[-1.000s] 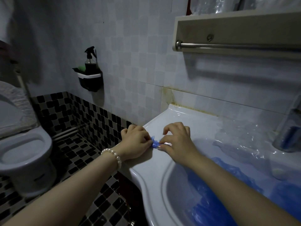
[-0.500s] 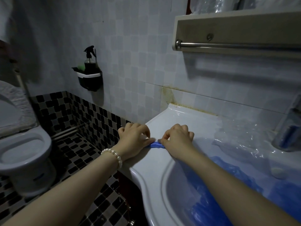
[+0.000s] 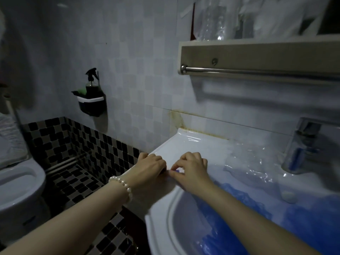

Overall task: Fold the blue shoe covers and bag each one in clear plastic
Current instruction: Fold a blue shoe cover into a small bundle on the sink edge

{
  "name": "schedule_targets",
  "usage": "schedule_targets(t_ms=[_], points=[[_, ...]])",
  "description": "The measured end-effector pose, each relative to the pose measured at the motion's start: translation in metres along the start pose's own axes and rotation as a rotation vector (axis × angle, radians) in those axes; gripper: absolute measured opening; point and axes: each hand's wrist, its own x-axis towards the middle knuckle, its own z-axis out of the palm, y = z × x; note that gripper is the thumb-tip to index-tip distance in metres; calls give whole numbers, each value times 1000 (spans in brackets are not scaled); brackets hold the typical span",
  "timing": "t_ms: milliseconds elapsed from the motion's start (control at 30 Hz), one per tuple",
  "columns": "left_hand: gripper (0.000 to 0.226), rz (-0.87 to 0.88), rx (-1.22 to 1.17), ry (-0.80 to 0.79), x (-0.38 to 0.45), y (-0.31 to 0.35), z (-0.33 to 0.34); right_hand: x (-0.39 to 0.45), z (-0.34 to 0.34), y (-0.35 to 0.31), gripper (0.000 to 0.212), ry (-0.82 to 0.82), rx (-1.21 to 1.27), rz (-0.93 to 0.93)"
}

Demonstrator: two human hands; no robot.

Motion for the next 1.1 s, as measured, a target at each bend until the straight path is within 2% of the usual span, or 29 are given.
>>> schedule_targets(t_ms=[67,133,267,400,633,700,767,833,900,967,1033,1100], points=[[43,-72,-52,-75,8,13,-2,-4,-13,6,23,-52,184,28],[22,-112,-284,-117,18,31,-7,-11,-33,16,13,-90,482,112],[20,-239,-904,-207,33,56,-13,-27,-65,38,6,-24,768,236],[25,-345,-1346,-198,48,86,-16,-32,-88,53,9,29,1093,356],[23,-403,-1553,-102,69,112,-13,-25,-85,64,8,68,1714,561],[15,-357,-1536,-101,70,111,-10,-23,-81,67,8,48,1776,588],[7,-336,-1453,-83,71,108,-6,-23,-78,71,9,14,1733,621],[6,-358,-1274,-28,71,105,1,-23,-75,73,9,7,1582,660],[6,-355,-953,39,72,104,10,-21,-74,74,8,82,1216,628],[10,-337,-717,110,73,106,20,-17,-75,75,13,230,793,477],[20,-370,-653,183,71,108,27,-13,-79,79,17,339,382,349],[23,-402,-602,265,68,105,32,-7,-84,86,21,355,-19,290]])
